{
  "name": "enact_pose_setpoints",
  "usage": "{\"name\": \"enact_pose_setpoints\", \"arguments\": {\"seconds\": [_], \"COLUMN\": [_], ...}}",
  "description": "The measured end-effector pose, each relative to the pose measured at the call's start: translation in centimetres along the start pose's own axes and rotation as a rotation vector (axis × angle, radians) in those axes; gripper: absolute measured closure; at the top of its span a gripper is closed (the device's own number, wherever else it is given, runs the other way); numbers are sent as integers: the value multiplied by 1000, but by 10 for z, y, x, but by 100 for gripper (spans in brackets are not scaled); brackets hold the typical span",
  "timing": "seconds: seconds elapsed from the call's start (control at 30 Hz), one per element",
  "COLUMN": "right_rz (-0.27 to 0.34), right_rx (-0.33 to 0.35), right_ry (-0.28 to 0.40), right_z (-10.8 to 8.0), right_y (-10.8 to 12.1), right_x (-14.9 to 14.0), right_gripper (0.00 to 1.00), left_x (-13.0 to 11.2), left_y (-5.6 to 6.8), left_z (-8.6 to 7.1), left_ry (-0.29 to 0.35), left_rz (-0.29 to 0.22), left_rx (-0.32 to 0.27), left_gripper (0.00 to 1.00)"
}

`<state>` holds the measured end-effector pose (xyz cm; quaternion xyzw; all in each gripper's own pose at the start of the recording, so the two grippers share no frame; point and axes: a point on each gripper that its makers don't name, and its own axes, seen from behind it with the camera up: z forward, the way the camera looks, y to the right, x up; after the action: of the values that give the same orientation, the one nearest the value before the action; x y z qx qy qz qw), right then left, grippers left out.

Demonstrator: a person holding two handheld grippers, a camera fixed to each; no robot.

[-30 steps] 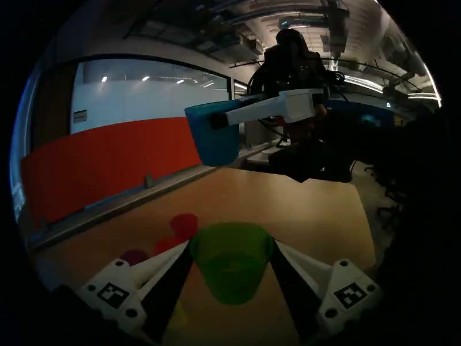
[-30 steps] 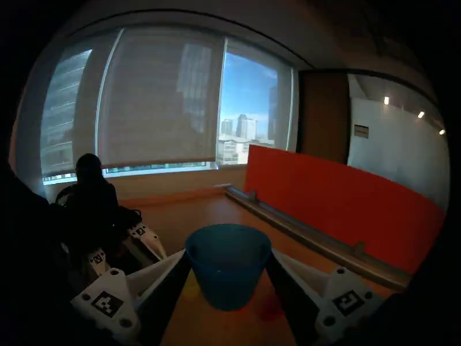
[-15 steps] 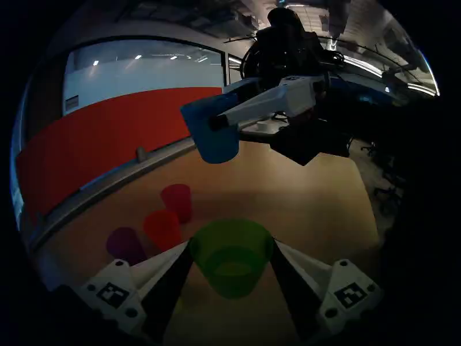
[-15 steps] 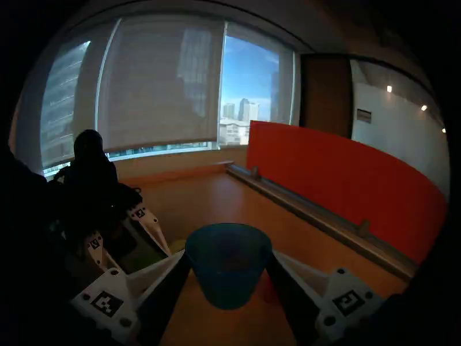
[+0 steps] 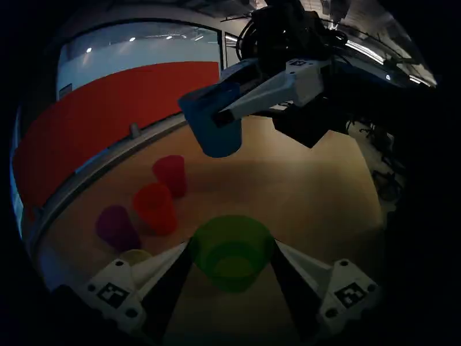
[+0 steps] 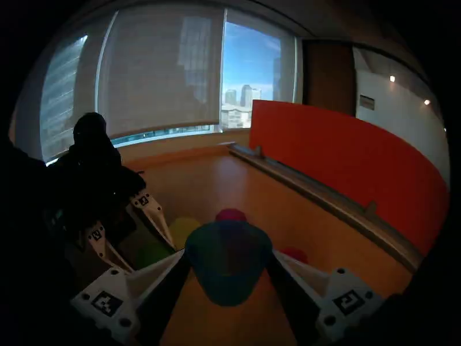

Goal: Pour water

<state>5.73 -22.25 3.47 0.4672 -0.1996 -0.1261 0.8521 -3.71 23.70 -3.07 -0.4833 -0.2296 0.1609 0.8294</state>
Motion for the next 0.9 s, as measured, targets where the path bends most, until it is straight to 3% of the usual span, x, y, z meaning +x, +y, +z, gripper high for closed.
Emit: {"name": "enact_pose_setpoints", "arguments": {"seconds": [0.37, 0.9], "right_rz": [17, 69], "right_rx": [21, 34], "right_ry": [-85, -129], "right_z": [17, 29], "right_y": [-3, 2], "right_x": [-39, -70], "right_gripper": [9, 9], "left_x": [-14, -25], "left_y": [1, 3], "left_z": [8, 17], "left_ry": [-37, -45], "left_rz": [2, -12], "left_rx": [-17, -35], "left_gripper": [12, 12]}}
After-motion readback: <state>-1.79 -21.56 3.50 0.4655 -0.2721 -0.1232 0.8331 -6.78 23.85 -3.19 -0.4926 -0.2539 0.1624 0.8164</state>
